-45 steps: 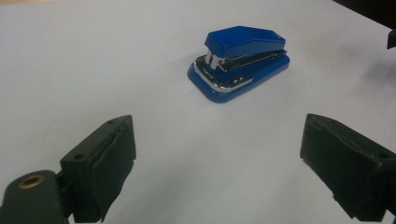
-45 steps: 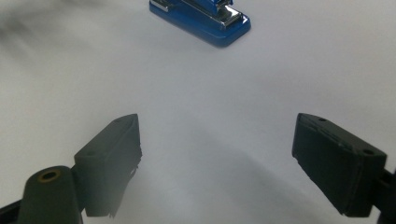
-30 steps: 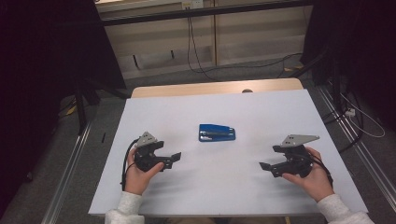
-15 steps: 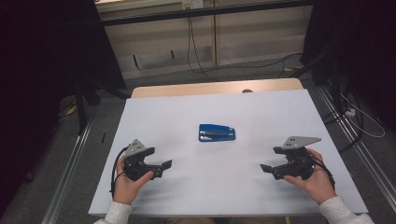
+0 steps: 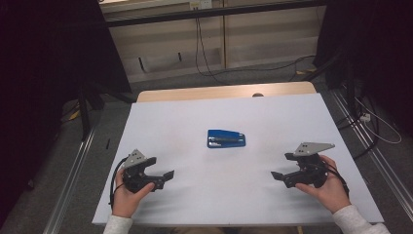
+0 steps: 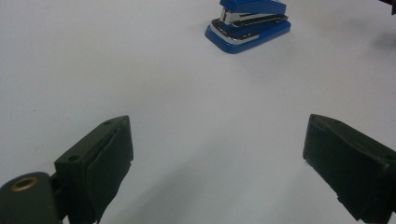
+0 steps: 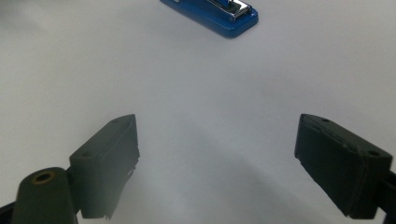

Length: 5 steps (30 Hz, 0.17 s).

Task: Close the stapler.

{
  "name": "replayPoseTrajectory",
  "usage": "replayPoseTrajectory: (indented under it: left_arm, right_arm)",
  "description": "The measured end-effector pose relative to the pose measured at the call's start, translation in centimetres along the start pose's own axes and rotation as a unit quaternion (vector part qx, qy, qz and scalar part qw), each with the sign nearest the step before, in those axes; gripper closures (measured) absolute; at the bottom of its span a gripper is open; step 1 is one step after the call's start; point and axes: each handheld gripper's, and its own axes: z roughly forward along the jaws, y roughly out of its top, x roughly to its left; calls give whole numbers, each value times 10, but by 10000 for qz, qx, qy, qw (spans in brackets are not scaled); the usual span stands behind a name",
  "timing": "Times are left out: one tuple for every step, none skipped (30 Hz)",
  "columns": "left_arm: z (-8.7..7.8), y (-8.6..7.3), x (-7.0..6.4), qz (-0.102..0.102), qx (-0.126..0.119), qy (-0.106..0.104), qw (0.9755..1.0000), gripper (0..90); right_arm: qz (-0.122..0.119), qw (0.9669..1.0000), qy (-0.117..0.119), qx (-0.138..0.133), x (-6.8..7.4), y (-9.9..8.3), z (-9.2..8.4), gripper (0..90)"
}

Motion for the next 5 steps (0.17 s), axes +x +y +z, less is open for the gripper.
replayPoseTrajectory:
  left_arm:
    - [0, 0, 0, 8, -3, -3, 10000, 84]
    - [0, 0, 0, 8, -3, -9, 10000, 84]
    - [0, 0, 0, 14, 1, 10, 10000, 84]
    - [0, 0, 0, 14, -2, 13, 10000, 84]
    - [0, 0, 0, 19, 6, 2, 10000, 84]
  right_arm:
    - [0, 10000, 3, 7, 0, 0, 0, 132]
    - [-1, 10000, 3, 18, 0, 0, 0, 132]
    - [-2, 10000, 8, 16, 0, 0, 0, 132]
    - [-4, 10000, 21, 15, 0, 0, 1, 132]
    - [-6, 10000, 24, 24, 0, 0, 1, 132]
